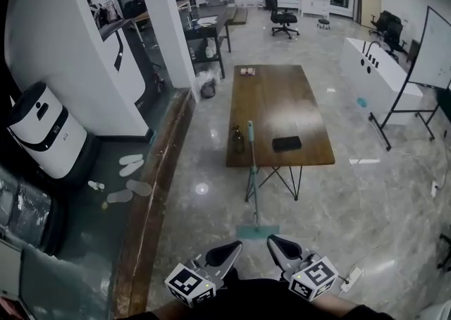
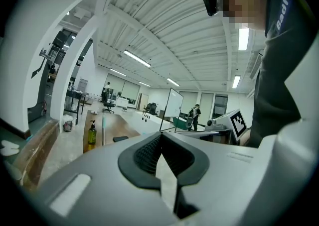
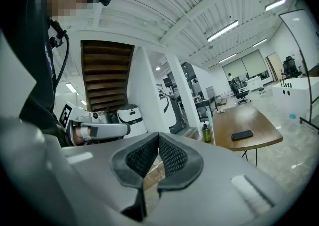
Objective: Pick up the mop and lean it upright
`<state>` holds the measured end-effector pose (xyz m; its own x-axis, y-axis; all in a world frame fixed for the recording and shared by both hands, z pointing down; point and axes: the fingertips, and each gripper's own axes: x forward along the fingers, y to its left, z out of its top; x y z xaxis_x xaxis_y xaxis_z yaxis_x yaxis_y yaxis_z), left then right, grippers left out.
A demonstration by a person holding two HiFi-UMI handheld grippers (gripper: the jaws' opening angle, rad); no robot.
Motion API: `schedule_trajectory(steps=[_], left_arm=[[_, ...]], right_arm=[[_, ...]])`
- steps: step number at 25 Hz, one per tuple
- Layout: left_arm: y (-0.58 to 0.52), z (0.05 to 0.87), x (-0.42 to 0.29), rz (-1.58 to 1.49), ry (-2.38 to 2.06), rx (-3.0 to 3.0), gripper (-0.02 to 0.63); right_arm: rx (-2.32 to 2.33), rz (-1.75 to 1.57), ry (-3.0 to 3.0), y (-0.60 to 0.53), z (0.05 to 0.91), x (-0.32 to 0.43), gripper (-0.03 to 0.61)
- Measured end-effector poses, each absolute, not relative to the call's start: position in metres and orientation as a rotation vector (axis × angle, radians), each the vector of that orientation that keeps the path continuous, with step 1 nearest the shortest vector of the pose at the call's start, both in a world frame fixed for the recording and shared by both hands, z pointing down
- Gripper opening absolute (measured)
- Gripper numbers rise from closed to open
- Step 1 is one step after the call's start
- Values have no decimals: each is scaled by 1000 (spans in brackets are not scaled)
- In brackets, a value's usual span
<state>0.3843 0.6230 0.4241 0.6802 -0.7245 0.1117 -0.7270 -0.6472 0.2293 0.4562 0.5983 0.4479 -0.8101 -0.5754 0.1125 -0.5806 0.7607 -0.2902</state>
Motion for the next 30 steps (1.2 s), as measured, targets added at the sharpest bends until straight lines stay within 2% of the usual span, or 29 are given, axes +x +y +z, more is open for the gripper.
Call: schedule_trajectory(steps=[12,18,22,30], left_arm=[[498,412,264,-97,-1106,2666,18],[458,426,221,-87,-1035,2661,17],[444,429,213,-106,-1013,2637,18],[429,421,215,-102,-1113,2626,18]], right_arm=[[1199,623,-2737,481,471,371,32],[1271,589,-2618,444,487,332,32],[1297,582,-2537,421,500,332,40],[1349,582,-2441,343,534,367,112]])
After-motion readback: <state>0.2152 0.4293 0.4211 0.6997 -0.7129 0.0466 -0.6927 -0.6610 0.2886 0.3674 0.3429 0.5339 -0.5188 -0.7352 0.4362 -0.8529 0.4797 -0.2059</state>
